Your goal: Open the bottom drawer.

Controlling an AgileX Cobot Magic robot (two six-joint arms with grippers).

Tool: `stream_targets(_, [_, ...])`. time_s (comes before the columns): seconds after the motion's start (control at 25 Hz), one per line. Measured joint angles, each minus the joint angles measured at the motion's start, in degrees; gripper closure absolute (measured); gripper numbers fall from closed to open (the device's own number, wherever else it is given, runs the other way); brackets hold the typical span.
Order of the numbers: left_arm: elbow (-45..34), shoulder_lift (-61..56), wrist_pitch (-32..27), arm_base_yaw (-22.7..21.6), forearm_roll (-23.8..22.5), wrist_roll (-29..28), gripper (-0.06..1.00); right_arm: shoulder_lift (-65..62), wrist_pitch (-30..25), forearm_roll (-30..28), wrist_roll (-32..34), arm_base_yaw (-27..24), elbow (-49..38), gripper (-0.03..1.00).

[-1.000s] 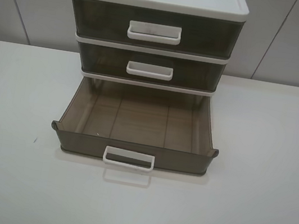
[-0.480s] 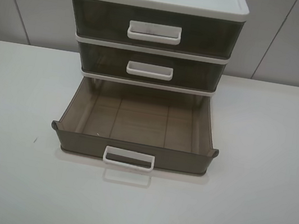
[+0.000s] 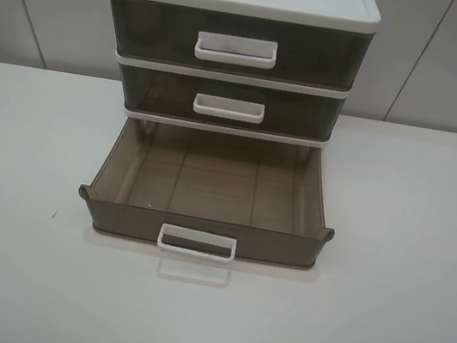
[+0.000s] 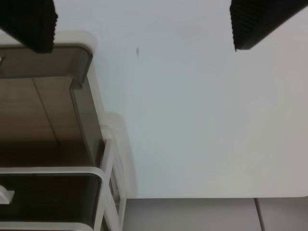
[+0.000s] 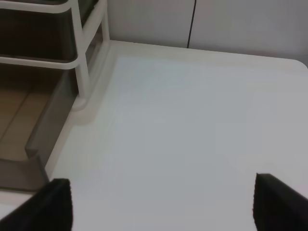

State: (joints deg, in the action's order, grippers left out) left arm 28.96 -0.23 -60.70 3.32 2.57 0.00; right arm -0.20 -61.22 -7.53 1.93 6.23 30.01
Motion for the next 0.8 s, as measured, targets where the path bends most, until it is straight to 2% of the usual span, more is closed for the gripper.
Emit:
stream_targets(0.64, [0.0, 0.0, 0.0, 0.0, 0.0, 0.0, 0.2, 0.0, 0.0, 0.0, 0.0, -0.1, 0.0, 0.22])
stream_targets(0.8, [0.0, 0.0, 0.0, 0.0, 0.0, 0.0, 0.2, 0.0, 0.0, 0.0, 0.0, -2.8, 0.0, 0.22])
